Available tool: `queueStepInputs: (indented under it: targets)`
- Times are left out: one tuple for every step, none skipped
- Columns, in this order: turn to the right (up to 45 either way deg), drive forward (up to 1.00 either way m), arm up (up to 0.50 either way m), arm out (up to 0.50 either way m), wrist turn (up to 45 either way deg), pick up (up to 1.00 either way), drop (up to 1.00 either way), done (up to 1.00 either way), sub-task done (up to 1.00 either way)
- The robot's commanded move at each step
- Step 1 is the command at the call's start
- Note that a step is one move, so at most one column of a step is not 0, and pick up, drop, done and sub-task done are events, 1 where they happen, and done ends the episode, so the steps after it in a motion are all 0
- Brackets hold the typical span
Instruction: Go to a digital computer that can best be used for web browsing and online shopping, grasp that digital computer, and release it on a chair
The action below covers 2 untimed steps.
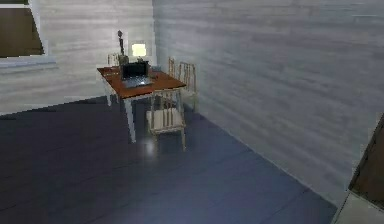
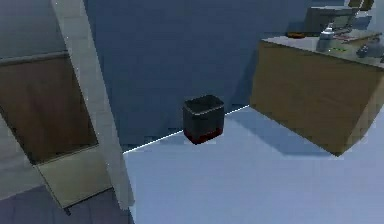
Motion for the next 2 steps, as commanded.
queueStepInputs:
  targets:
    - [-15.0,0.00,0.00,0.00,0.0,0.00,0.00,0.00,0.00]
    - [0.0,0.05,0.00,0.00,0.0,0.00,0.00,0.00,0.00]
